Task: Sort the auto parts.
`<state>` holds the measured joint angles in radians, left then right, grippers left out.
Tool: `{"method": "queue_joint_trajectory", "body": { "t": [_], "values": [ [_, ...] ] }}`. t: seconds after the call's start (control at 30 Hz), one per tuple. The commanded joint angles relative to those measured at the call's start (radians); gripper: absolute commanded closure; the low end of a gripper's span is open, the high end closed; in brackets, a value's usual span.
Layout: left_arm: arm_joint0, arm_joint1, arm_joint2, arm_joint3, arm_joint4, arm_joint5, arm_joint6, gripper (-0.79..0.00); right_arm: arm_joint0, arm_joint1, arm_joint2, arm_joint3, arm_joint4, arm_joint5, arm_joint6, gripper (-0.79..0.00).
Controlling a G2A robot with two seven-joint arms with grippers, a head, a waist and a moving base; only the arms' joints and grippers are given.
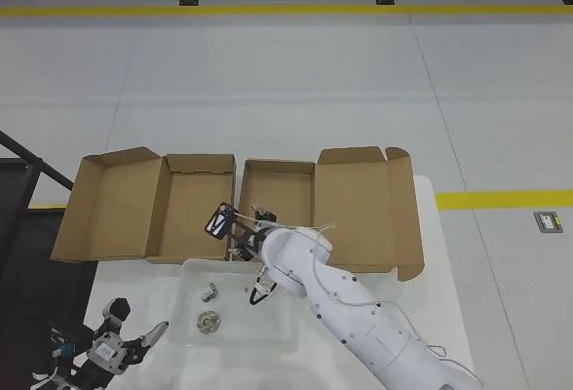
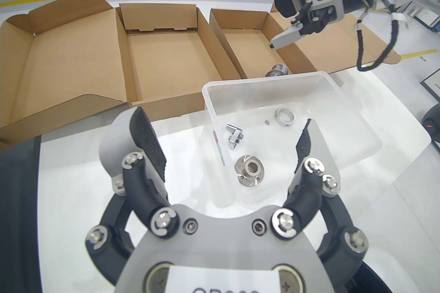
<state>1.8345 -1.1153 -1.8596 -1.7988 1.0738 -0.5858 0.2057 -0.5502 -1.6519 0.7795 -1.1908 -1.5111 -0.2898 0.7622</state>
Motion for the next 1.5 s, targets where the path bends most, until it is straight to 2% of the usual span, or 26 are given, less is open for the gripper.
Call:
{"method": "queue_joint_trajectory", "body": {
  "t": [0.0, 0.13, 0.2, 0.27, 0.6, 0.67, 0.8, 0.93, 1.03, 1.1, 1.2, 1.27, 1.37, 1.47],
  "values": [
    [0.000, 0.000, 0.000, 0.000, 0.000, 0.000, 0.000, -0.785, -0.039, 0.013, 0.000, -0.069, -0.047, -0.057, 0.026, -0.785],
    [0.000, 0.000, 0.000, 0.000, 0.000, 0.000, 0.000, -0.785, -0.100, 0.035, -0.029, -0.165, -0.164, -0.182, 0.084, -0.785],
    [0.000, 0.000, 0.000, 0.000, 0.000, 0.000, 0.000, -0.785, -0.126, 0.042, -0.051, -0.198, -0.233, -0.213, 0.133, -0.785],
    [0.000, 0.000, 0.000, 0.000, 0.000, 0.000, 0.000, -0.785, -0.144, 0.043, -0.061, -0.220, -0.265, -0.200, 0.173, -0.785],
    [0.000, 0.000, 0.000, 0.000, 0.000, 0.000, 0.000, -0.785, -0.144, 0.043, -0.061, -0.220, -0.265, -0.200, 0.173, -0.785],
    [0.000, 0.000, 0.000, 0.000, 0.000, 0.000, 0.000, -0.785, -0.145, 0.045, -0.058, -0.215, -0.263, -0.227, 0.142, -0.785],
    [0.000, 0.000, 0.000, 0.000, 0.000, 0.000, 0.000, -0.785, -0.145, 0.058, -0.086, -0.215, -0.324, -0.380, 0.016, -0.785],
    [0.000, 0.000, 0.000, 0.000, 0.000, 0.000, 0.000, -0.785, -0.151, 0.070, -0.092, -0.195, -0.341, -0.489, -0.116, -0.785],
    [0.000, 0.000, 0.000, 0.000, 0.000, 0.000, 0.000, -0.785, -0.153, 0.076, -0.067, -0.169, -0.325, -0.501, -0.174, -0.785],
    [0.000, 0.000, 0.000, 0.000, 0.000, 0.000, 0.000, -0.785, -0.156, 0.075, -0.053, -0.146, -0.317, -0.470, -0.178, -0.785],
    [0.000, 0.000, 0.000, 0.000, 0.000, 0.000, 0.000, -0.785, -0.148, 0.074, -0.053, -0.124, -0.316, -0.477, -0.199, -0.785],
    [0.000, 0.000, 0.000, 0.000, 0.000, 0.000, 0.000, -0.785, -0.146, 0.075, -0.055, -0.118, -0.325, -0.482, -0.223, -0.720],
    [0.000, 0.000, 0.000, 0.000, 0.000, 0.000, 0.000, -0.785, -0.148, 0.079, -0.066, -0.119, -0.358, -0.507, -0.254, -0.723],
    [0.000, 0.000, 0.000, 0.000, 0.000, 0.000, 0.000, -0.785, -0.156, 0.084, -0.076, -0.130, -0.391, -0.528, -0.281, -0.668]
  ]
}}
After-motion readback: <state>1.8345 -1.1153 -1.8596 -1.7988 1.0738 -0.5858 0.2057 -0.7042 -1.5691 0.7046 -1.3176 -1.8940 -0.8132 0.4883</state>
